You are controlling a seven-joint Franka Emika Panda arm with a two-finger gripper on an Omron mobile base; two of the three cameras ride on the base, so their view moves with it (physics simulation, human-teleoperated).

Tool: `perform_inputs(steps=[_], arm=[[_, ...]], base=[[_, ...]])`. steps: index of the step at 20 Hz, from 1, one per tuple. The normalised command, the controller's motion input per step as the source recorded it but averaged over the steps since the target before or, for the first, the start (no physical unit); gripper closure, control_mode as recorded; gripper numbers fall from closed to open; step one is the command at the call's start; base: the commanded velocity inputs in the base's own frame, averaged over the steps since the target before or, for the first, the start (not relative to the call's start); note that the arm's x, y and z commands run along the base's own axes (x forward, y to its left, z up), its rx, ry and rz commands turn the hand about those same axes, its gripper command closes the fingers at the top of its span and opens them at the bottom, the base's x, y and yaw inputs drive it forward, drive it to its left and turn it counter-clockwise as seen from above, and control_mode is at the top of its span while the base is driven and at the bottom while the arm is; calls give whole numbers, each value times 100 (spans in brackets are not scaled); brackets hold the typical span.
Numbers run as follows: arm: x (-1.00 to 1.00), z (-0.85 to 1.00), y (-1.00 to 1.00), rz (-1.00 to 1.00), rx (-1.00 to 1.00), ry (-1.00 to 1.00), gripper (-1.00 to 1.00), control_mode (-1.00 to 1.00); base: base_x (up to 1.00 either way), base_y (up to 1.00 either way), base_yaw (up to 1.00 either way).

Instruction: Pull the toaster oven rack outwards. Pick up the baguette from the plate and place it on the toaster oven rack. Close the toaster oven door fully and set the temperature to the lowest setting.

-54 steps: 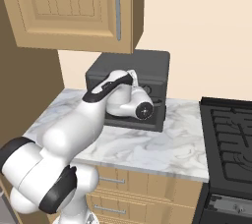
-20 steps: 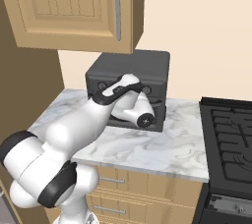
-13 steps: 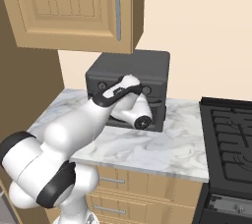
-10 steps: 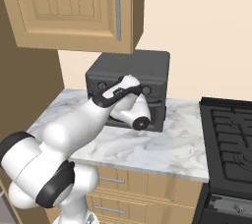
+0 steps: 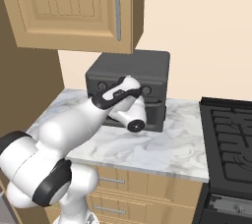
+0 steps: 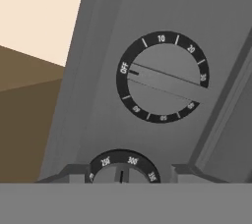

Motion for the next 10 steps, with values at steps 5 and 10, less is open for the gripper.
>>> perform_inputs(steps=[5,10], arm=[[0,-24,-1,0,2,-14,100,-100],[0,-19,-7,0,5,-12,100,-100]], base=[[0,0,0],[0,0,0]])
